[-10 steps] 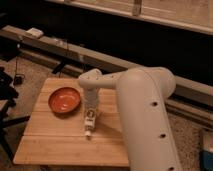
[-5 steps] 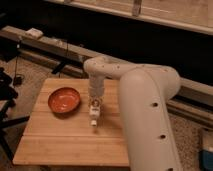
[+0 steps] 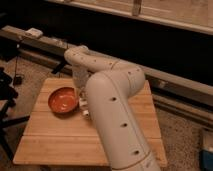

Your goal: Place the bottle in the ceramic bowl

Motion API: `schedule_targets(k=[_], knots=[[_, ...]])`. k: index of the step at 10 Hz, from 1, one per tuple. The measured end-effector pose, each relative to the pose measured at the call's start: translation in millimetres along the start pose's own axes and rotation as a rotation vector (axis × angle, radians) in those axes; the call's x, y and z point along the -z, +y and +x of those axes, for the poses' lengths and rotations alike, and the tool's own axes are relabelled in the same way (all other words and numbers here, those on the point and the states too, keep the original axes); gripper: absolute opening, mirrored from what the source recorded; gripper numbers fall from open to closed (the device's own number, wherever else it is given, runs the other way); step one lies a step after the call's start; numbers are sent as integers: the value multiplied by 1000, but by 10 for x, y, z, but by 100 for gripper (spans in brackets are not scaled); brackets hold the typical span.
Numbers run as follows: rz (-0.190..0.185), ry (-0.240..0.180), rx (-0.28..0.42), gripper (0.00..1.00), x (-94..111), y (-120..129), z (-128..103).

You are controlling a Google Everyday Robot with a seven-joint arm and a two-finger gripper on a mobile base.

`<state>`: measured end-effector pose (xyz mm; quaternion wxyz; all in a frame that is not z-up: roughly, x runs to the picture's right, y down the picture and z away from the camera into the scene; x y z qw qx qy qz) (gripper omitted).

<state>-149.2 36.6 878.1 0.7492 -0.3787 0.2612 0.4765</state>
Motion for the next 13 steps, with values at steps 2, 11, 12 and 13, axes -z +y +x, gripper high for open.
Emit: schedule_targets(k=[2,11,12,13], knots=[[20,-9,83,4,136,233,-219],[22,-172,218,80,215,735,-677],[21,-190,212,80,222,750,-682],[21,-192,209,80,214,738,-682]])
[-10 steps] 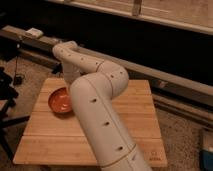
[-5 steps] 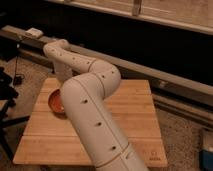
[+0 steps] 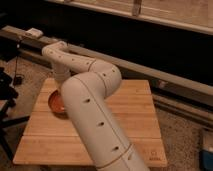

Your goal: Place the bottle in the ceramic bowl

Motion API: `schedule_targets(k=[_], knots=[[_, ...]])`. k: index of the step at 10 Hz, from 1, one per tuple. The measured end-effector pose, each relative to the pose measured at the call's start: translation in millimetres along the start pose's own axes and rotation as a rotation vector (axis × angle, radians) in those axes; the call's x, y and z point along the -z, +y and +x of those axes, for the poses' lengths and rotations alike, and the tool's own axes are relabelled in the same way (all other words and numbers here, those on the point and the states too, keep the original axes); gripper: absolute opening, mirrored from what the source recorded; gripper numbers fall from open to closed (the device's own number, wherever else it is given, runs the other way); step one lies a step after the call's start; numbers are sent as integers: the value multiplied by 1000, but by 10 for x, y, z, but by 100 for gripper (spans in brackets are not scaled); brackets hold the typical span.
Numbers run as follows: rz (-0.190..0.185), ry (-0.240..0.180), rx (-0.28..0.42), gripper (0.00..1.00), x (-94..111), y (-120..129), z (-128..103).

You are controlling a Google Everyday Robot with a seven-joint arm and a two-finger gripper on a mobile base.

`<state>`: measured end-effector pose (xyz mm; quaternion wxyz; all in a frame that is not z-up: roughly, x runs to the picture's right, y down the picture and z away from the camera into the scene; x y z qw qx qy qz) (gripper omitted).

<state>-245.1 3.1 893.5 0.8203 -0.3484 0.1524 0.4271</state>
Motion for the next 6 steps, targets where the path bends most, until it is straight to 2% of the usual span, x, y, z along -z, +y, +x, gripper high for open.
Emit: schedule_targets(k=[6], knots=[[-1,-2,1,80,1,15,-9]])
